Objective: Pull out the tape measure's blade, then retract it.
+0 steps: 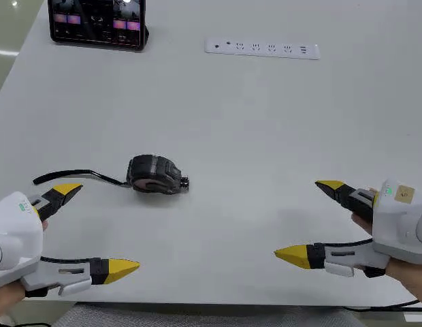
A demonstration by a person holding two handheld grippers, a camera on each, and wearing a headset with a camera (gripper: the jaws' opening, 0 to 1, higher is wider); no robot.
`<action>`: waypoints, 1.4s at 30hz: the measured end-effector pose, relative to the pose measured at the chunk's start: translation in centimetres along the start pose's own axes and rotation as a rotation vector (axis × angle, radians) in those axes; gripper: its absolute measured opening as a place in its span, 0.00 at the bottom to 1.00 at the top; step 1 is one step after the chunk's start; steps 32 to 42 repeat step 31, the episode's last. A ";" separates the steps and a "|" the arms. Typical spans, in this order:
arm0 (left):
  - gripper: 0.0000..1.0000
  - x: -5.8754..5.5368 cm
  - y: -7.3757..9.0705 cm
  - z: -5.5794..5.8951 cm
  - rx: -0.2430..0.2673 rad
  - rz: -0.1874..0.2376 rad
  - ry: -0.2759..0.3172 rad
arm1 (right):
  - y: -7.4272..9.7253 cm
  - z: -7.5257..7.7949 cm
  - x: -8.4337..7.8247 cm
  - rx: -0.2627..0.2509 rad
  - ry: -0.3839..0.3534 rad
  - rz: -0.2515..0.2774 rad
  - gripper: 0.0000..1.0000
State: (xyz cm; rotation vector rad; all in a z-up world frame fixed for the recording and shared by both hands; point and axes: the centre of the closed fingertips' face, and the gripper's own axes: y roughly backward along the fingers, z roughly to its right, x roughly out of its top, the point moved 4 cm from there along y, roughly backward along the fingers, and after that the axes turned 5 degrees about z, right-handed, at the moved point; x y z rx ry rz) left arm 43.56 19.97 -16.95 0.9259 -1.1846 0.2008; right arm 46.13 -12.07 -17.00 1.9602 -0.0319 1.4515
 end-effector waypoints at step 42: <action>0.99 -0.6 0.0 0.3 -0.023 -0.025 0.009 | 0.4 -0.4 -0.1 -0.001 -0.020 -0.013 0.92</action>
